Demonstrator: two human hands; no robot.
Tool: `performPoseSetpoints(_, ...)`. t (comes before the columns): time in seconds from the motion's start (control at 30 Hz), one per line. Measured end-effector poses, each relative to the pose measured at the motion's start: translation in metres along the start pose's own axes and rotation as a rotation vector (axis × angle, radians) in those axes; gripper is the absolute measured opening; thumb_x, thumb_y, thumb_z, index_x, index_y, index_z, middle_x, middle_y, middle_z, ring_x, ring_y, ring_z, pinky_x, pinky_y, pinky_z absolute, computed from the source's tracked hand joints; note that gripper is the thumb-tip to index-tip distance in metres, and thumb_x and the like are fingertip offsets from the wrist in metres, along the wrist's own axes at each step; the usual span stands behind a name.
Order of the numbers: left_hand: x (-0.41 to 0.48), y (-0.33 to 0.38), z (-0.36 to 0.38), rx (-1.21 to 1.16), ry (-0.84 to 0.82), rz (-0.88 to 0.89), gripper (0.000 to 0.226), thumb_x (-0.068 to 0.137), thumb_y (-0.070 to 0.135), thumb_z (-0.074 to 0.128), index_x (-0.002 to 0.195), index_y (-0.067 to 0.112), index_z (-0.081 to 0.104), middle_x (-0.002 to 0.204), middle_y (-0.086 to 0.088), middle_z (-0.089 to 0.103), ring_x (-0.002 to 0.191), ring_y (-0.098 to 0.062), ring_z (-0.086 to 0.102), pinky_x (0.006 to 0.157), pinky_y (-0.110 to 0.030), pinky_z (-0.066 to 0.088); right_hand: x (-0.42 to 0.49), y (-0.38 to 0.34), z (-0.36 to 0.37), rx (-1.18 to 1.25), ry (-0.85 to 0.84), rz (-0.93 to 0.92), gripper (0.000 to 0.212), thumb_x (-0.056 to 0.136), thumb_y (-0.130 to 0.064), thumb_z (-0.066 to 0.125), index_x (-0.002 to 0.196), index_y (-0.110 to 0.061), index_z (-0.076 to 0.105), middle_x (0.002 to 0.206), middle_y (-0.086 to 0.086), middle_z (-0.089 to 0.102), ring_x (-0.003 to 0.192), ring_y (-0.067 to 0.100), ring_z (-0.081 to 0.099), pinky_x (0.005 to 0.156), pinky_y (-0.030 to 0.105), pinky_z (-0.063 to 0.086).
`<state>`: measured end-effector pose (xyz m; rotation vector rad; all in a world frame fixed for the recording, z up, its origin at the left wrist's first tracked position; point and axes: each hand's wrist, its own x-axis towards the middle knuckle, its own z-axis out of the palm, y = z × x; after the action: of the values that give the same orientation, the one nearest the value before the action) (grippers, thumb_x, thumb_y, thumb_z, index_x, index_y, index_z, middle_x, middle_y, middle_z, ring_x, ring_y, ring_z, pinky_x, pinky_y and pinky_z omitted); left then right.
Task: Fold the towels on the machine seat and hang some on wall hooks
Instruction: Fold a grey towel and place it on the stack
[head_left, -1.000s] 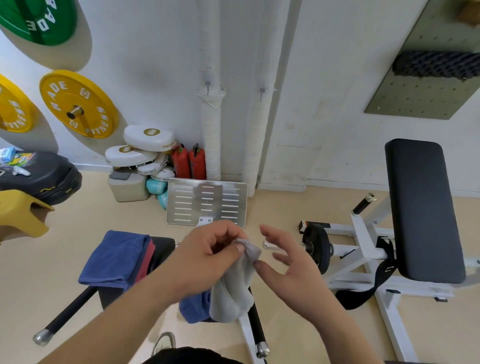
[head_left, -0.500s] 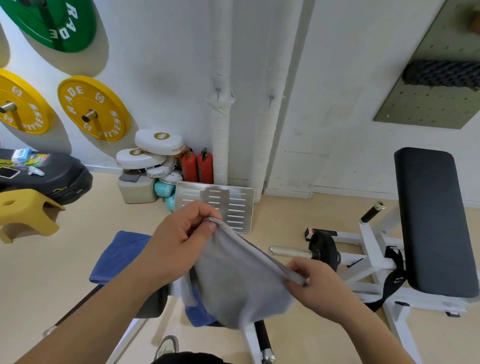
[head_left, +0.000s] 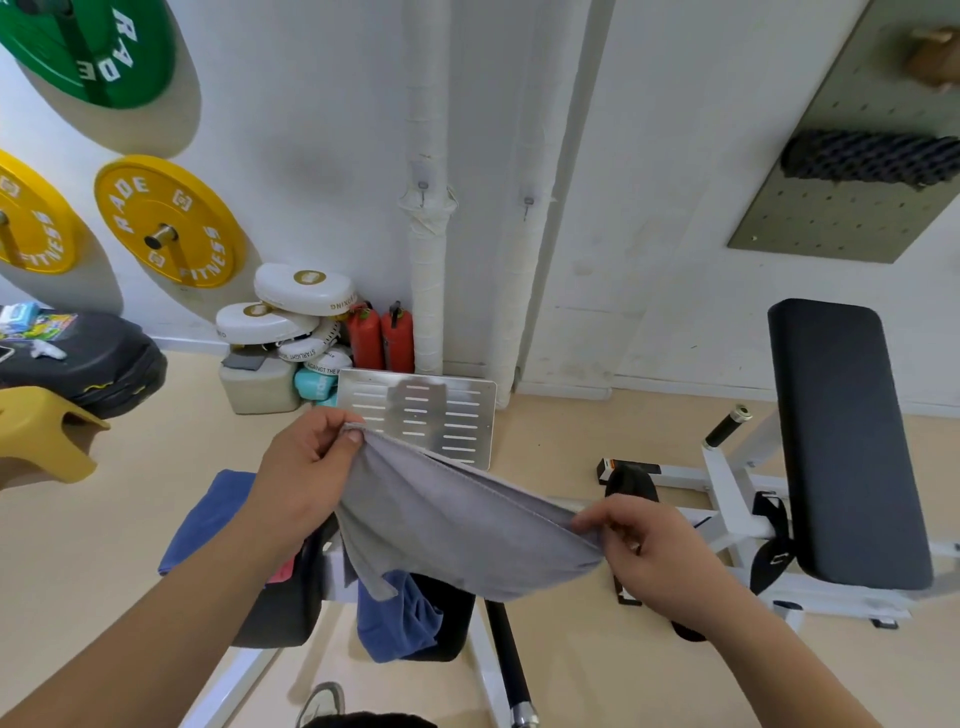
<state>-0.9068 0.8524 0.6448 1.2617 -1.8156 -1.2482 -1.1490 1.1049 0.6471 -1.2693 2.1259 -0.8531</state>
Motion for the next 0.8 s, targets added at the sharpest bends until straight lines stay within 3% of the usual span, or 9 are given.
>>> performPoseSetpoints(0.1, 0.000, 0.001, 0.003, -0.016, -0.002, -0.008, 0.017, 0.102, 0.015, 0.059, 0.099, 0.027, 0.071, 0.089, 0.017, 0.074, 0.091, -0.003, 0.065, 0.077, -0.021, 0.047, 0.002, 0.006, -0.002, -0.137, -0.050, -0.039, 0.056, 0.078, 0.004, 0.052, 0.068, -0.049, 0.065, 0.080, -0.015, 0.068, 0.080, 0.008, 0.065, 0.068, 0.016, 0.047)
performPoseSetpoints(0.17, 0.000, 0.004, 0.004, -0.023, -0.001, 0.004, 0.019, 0.102, 0.015, 0.059, 0.096, 0.030, 0.070, 0.090, 0.018, 0.074, 0.091, -0.001, 0.065, 0.078, -0.020, 0.046, -0.003, 0.004, -0.004, -0.130, -0.118, -0.034, 0.042, 0.074, -0.007, 0.051, 0.062, -0.046, 0.062, 0.076, -0.011, 0.066, 0.076, 0.010, 0.062, 0.069, 0.027, 0.052)
performPoseSetpoints(0.23, 0.004, 0.006, 0.003, -0.033, 0.019, 0.003, 0.019, 0.102, 0.016, 0.059, 0.097, 0.030, 0.070, 0.089, 0.011, 0.075, 0.093, -0.007, 0.066, 0.079, -0.022, 0.046, -0.007, -0.003, -0.008, -0.073, -0.162, -0.031, 0.025, 0.075, -0.018, 0.055, 0.065, -0.040, 0.061, 0.075, -0.010, 0.065, 0.074, 0.009, 0.060, 0.071, 0.029, 0.053)
performPoseSetpoints(0.3, 0.005, 0.012, -0.002, -0.048, 0.027, 0.016, 0.019, 0.102, 0.015, 0.059, 0.099, 0.030, 0.070, 0.093, 0.011, 0.074, 0.095, -0.009, 0.065, 0.080, -0.023, 0.047, -0.010, -0.005, -0.013, -0.014, -0.088, -0.040, 0.009, 0.078, -0.028, 0.067, 0.073, -0.034, 0.063, 0.077, -0.009, 0.066, 0.075, 0.010, 0.063, 0.072, 0.027, 0.054)
performPoseSetpoints(0.4, 0.001, 0.025, -0.014, -0.107, -0.012, 0.104, 0.019, 0.102, 0.016, 0.059, 0.099, 0.031, 0.071, 0.094, 0.011, 0.076, 0.089, -0.004, 0.064, 0.081, -0.025, 0.048, -0.012, -0.009, -0.025, 0.084, 0.200, -0.018, 0.019, 0.084, -0.024, 0.081, 0.081, -0.027, 0.062, 0.082, -0.005, 0.070, 0.076, 0.016, 0.067, 0.074, 0.035, 0.058)
performPoseSetpoints(0.5, -0.005, 0.031, -0.017, -0.130, -0.082, 0.134, 0.020, 0.102, 0.015, 0.059, 0.099, 0.031, 0.072, 0.093, 0.008, 0.076, 0.084, -0.004, 0.064, 0.084, -0.037, 0.055, -0.009, -0.017, -0.034, 0.370, 0.381, 0.061, 0.028, 0.091, -0.014, 0.075, 0.077, -0.028, 0.054, 0.073, -0.004, 0.066, 0.068, 0.022, 0.059, 0.064, 0.041, 0.049)
performPoseSetpoints(0.6, -0.012, 0.030, -0.012, -0.127, -0.104, 0.111, 0.024, 0.102, 0.016, 0.061, 0.097, 0.036, 0.073, 0.095, 0.008, 0.079, 0.088, -0.013, 0.069, 0.091, -0.050, 0.060, -0.003, -0.020, -0.038, 0.442, 0.399, 0.104, 0.026, 0.096, -0.012, 0.069, 0.088, -0.029, 0.052, 0.065, 0.001, 0.063, 0.061, 0.026, 0.046, 0.059, 0.042, 0.039)
performPoseSetpoints(0.7, -0.015, 0.031, -0.010, -0.096, -0.065, 0.145, 0.024, 0.101, 0.020, 0.063, 0.105, 0.041, 0.074, 0.098, 0.015, 0.079, 0.091, -0.010, 0.071, 0.091, -0.047, 0.060, 0.001, -0.017, -0.040, 0.380, 0.421, 0.150, 0.030, 0.097, -0.018, 0.068, 0.115, -0.041, 0.058, 0.076, -0.002, 0.079, 0.067, 0.031, 0.067, 0.066, 0.037, 0.056)
performPoseSetpoints(0.8, -0.016, 0.028, -0.009, -0.038, -0.096, 0.122, 0.033, 0.102, 0.021, 0.062, 0.099, 0.051, 0.074, 0.098, 0.017, 0.078, 0.096, -0.011, 0.073, 0.096, -0.048, 0.059, 0.007, -0.009, -0.038, 0.350, 0.377, 0.240, 0.006, 0.096, -0.024, 0.070, 0.098, -0.029, 0.074, 0.081, 0.002, 0.080, 0.087, 0.038, 0.074, 0.084, 0.057, 0.061)
